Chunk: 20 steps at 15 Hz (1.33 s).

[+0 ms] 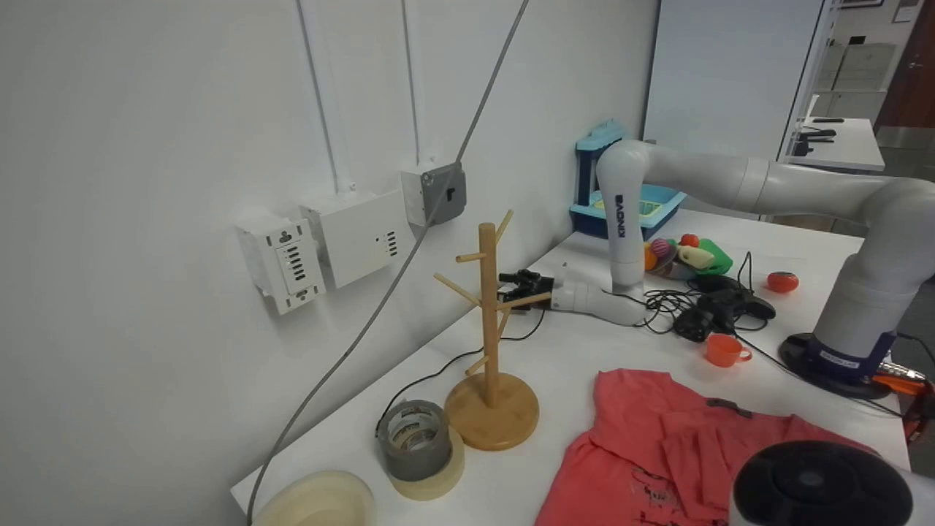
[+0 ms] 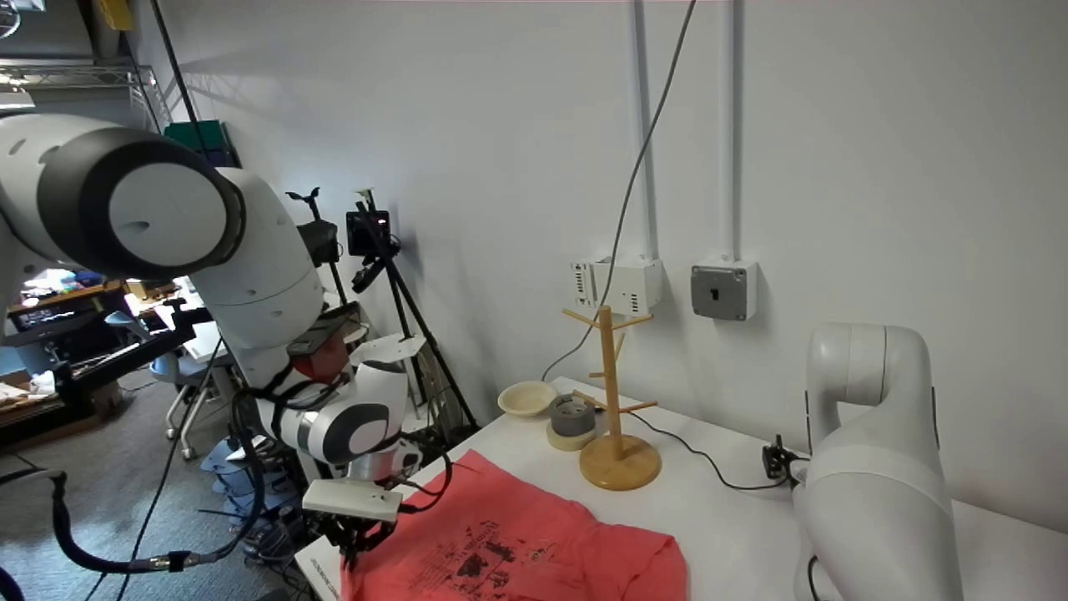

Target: Unfold the T-shirt on the table.

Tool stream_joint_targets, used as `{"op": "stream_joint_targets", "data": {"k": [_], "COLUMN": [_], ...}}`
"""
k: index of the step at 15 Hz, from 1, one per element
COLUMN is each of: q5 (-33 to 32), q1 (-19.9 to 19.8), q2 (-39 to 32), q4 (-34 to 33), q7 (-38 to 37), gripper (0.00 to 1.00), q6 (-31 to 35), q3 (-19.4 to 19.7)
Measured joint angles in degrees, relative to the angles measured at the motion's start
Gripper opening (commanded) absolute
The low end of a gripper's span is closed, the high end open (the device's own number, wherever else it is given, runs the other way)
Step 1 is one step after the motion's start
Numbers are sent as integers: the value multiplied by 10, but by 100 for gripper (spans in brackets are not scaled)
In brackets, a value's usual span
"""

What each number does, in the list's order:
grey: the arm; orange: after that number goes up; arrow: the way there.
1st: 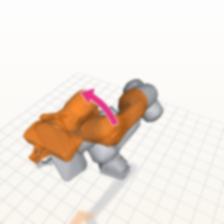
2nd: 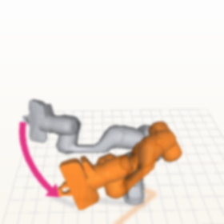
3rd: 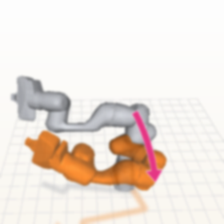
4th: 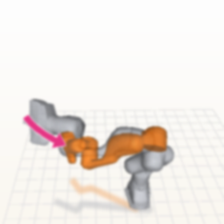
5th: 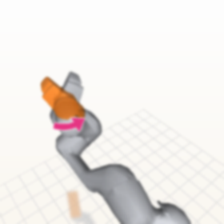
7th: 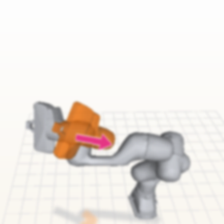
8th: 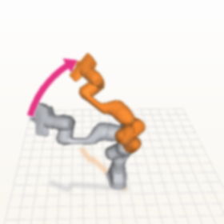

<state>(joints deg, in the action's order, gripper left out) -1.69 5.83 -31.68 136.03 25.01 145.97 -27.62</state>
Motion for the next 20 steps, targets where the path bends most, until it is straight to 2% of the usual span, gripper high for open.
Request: {"op": "stream_joint_targets", "data": {"k": [9, 10, 11, 13, 14, 20], "q5": [77, 84, 89, 91, 92, 111], "q1": [0, 0, 0, 0, 0, -1], "q2": [16, 16, 16, 16, 16, 18], "q4": [22, 25, 26, 30, 32, 36], "q7": [17, 19, 21, 21, 21, 25], "gripper": [1, 7, 30, 35, 41, 87], "q6": [-44, -48, -51, -53, -54, -83], "q3": [-35, -37, -38, -38, -38, -45]}}
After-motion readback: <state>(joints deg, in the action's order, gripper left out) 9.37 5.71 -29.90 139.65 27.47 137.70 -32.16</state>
